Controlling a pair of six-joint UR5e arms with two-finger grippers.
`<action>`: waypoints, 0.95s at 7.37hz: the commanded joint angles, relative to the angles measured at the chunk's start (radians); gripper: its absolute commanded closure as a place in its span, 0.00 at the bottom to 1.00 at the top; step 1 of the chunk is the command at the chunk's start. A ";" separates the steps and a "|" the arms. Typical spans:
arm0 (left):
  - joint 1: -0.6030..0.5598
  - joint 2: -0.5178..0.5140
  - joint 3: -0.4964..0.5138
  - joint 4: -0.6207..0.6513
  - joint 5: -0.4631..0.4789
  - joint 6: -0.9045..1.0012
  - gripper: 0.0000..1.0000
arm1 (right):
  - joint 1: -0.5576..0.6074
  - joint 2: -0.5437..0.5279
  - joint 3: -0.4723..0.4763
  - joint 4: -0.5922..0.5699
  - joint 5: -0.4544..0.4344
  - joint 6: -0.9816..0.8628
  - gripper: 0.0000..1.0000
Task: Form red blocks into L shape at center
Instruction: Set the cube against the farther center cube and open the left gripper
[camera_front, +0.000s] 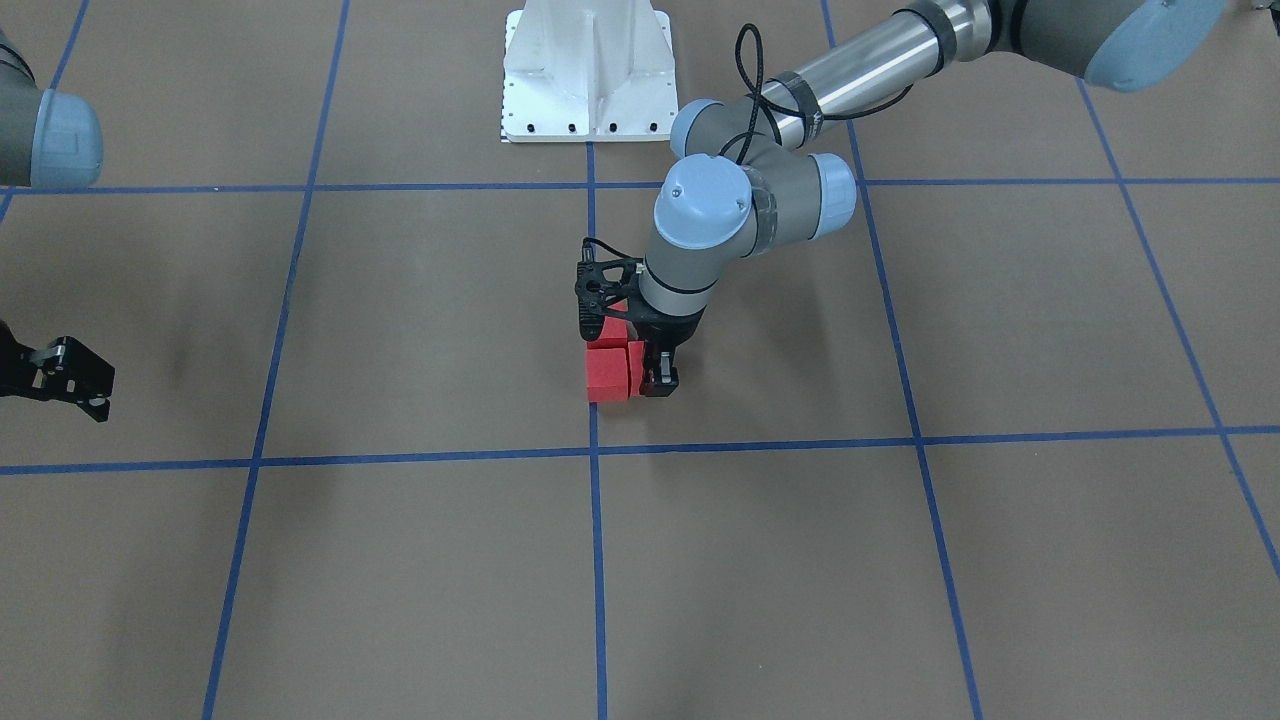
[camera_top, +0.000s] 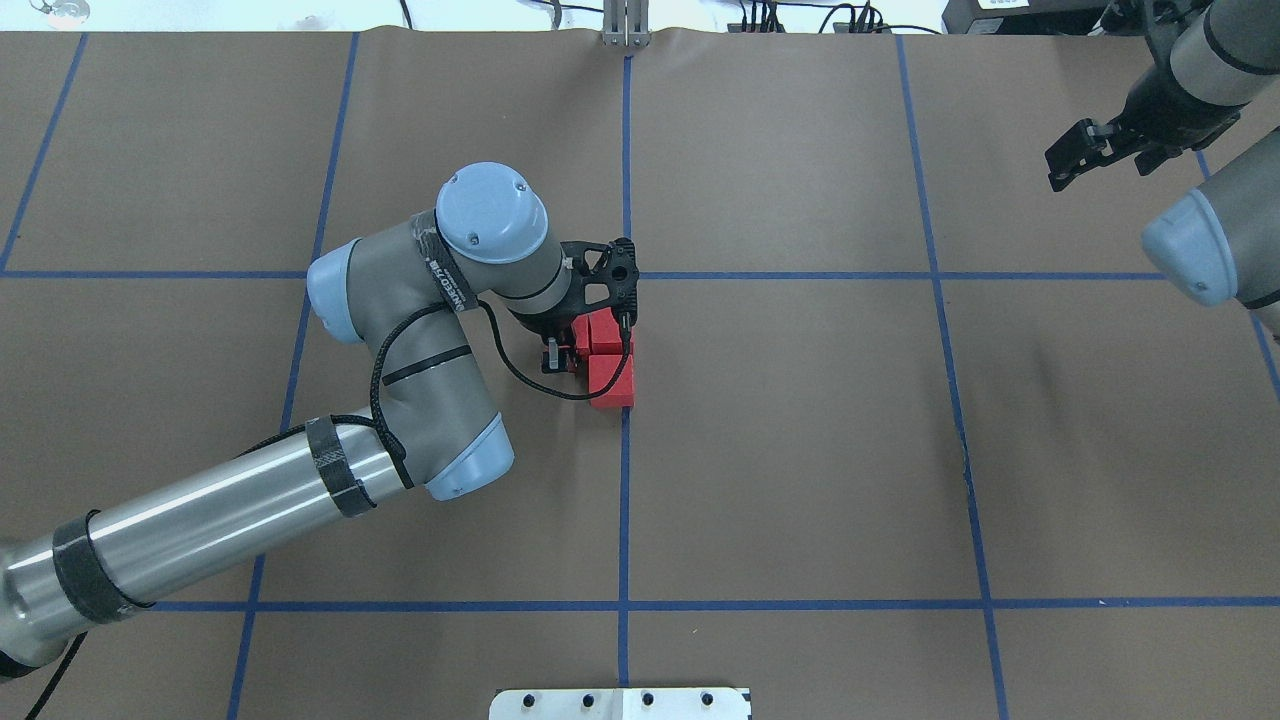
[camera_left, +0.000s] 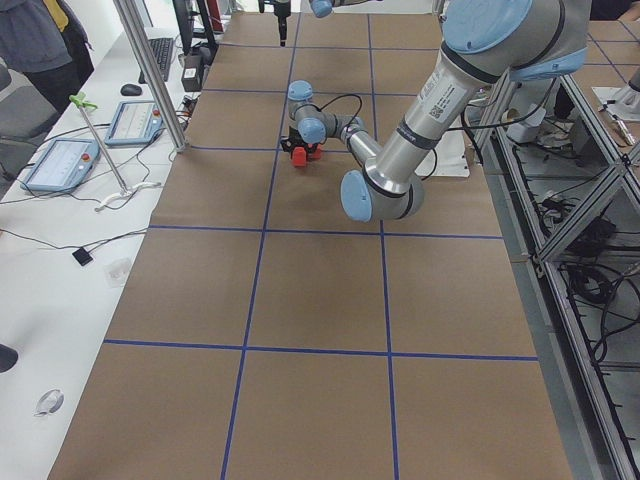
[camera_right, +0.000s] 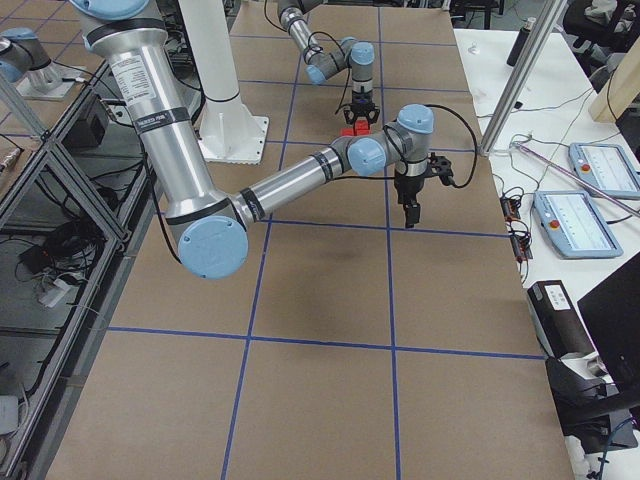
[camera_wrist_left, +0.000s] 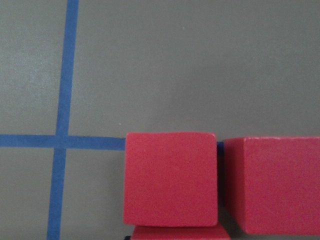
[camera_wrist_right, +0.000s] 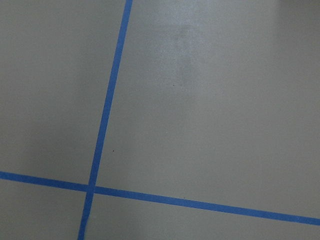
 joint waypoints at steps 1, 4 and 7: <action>0.001 -0.006 0.001 -0.001 0.000 0.000 0.69 | 0.000 0.001 -0.001 0.001 0.000 0.000 0.00; 0.002 -0.027 0.021 -0.002 -0.001 0.000 0.41 | 0.000 -0.001 -0.002 -0.001 0.000 0.000 0.00; 0.002 -0.029 0.023 -0.002 -0.001 0.000 0.14 | 0.000 0.001 -0.002 0.001 -0.001 0.000 0.00</action>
